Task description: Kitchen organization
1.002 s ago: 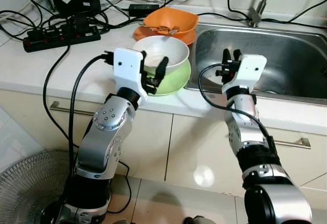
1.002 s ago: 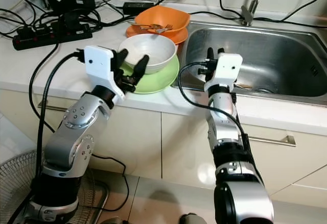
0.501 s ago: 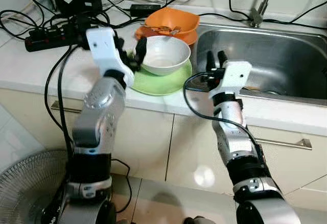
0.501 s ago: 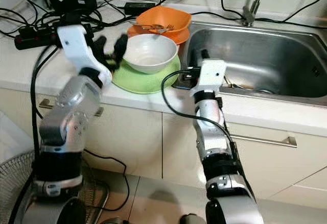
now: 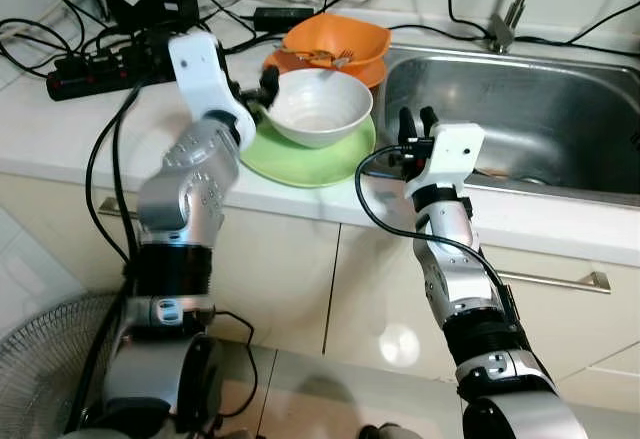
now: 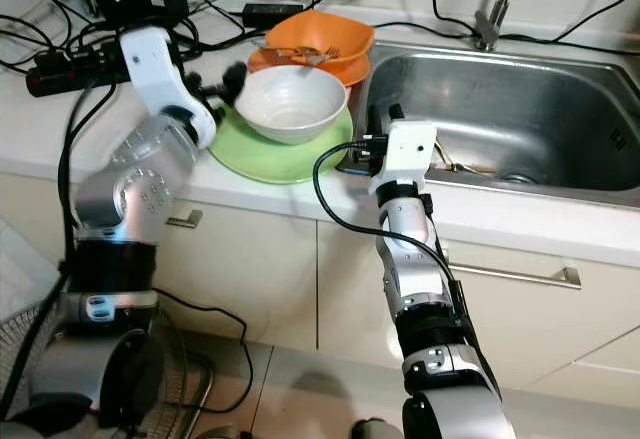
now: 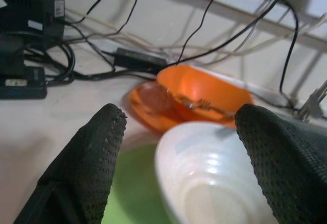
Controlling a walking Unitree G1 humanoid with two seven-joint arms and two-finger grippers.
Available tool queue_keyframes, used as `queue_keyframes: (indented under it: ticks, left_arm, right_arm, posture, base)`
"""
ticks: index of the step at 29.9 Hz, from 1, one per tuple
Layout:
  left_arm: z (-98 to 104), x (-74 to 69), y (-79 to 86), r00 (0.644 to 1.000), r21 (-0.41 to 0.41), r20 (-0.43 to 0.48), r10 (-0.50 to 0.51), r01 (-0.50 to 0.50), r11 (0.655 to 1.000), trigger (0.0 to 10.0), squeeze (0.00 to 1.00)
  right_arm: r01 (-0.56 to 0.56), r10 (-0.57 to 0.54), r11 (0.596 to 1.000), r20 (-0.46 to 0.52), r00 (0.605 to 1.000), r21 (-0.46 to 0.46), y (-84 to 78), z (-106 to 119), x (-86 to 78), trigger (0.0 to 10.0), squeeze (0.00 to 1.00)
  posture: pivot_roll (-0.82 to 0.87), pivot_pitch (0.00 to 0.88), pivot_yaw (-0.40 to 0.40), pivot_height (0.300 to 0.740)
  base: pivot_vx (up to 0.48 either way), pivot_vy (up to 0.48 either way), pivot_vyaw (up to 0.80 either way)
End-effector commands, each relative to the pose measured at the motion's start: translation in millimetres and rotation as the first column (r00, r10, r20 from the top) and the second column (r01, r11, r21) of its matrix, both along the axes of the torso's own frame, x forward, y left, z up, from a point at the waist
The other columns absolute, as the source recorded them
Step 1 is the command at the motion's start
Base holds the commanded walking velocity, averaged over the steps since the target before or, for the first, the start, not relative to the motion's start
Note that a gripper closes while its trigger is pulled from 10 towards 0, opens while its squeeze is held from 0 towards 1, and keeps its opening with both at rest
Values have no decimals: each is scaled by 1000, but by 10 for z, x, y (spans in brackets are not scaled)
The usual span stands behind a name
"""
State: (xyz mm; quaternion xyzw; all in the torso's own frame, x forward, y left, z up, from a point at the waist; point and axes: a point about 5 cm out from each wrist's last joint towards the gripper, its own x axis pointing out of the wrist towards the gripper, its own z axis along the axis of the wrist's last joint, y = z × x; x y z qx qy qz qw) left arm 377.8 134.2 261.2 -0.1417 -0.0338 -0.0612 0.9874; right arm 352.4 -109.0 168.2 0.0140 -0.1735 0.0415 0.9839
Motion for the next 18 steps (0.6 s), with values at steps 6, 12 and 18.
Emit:
queue_keyframes:
  ticks: [6,12,18]
  left_arm:
    - [-196,68,-143,979,-41,-159,-125,120,992,10000,0]
    - [-256,82,-171,970,-55,-204,-129,120,991,10000,0]
    - [-309,74,-249,958,-68,-241,-157,145,987,10000,0]
  right_arm:
    - [-18,18,1000,5,1000,-8,28,27,-12,10000,0]
    - [-16,16,1000,0,1000,-9,19,26,-9,10000,0]
    - [-15,15,1000,-3,1000,-10,13,24,-9,10000,0]
  posture:
    - [21,40,24,732]
    - [20,41,23,732]
    - [20,43,23,732]
  base:
    - [0,0,0]
    - [0,0,0]
    - [0,0,0]
